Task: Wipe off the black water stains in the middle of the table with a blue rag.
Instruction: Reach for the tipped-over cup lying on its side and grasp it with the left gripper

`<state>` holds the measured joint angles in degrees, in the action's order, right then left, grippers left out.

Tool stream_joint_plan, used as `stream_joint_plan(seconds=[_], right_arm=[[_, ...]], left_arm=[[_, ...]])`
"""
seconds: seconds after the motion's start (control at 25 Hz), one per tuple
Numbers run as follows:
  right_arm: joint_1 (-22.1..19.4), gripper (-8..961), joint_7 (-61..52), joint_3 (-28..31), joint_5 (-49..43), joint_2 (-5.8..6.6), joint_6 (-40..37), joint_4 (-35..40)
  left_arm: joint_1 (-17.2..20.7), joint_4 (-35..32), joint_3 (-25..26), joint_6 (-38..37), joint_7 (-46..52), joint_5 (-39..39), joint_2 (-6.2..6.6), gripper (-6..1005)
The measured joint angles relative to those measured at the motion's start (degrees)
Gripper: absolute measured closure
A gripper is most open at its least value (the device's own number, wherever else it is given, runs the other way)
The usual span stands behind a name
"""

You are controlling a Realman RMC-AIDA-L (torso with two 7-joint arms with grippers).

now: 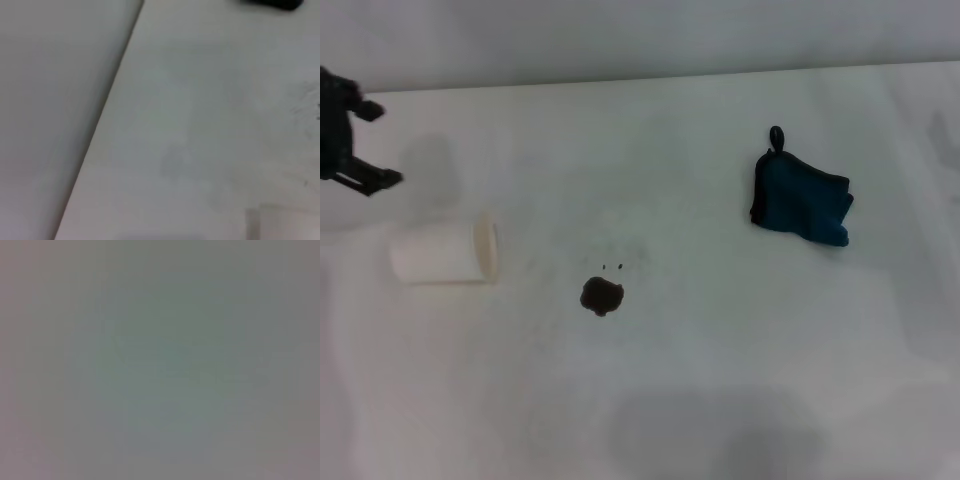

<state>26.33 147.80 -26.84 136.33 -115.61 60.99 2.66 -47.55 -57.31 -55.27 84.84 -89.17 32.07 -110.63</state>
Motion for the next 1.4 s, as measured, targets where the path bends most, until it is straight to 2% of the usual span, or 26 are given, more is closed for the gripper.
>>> stream_joint_plan(seconds=[0.16, 0.36, 0.8, 1.04, 1.4], right_arm=[[0.16, 108, -0.23, 0.1, -0.02, -0.14, -0.36, -0.25], [1.28, 108, -0.25, 0.21, 0.0, 0.11, -2.24, 0.41], [4.15, 108, 0.27, 0.32, 0.07, 0.03, -6.75, 0.54], [4.25, 108, -0.1, 0.01, 0.0, -0.22, -6.53, 0.37], [3.74, 109, -0.3, -0.72, -0.05, -0.24, -5.44, -0.34]], left_arm=[[-1.81, 1.27, -1.38, 0.1, -1.98, -0.2, -1.03, 152], [-3.25, 3.39, -7.08, 1.65, 0.09, -2.09, -2.03, 152], [-2.88, 4.68, -7.76, 2.83, 0.78, -6.56, -3.68, 152], [-1.45, 5.93, -7.75, 0.31, -0.32, -7.79, -5.17, 152], [-1.38, 9.88, -7.74, -4.57, -1.33, -8.35, -5.91, 152]])
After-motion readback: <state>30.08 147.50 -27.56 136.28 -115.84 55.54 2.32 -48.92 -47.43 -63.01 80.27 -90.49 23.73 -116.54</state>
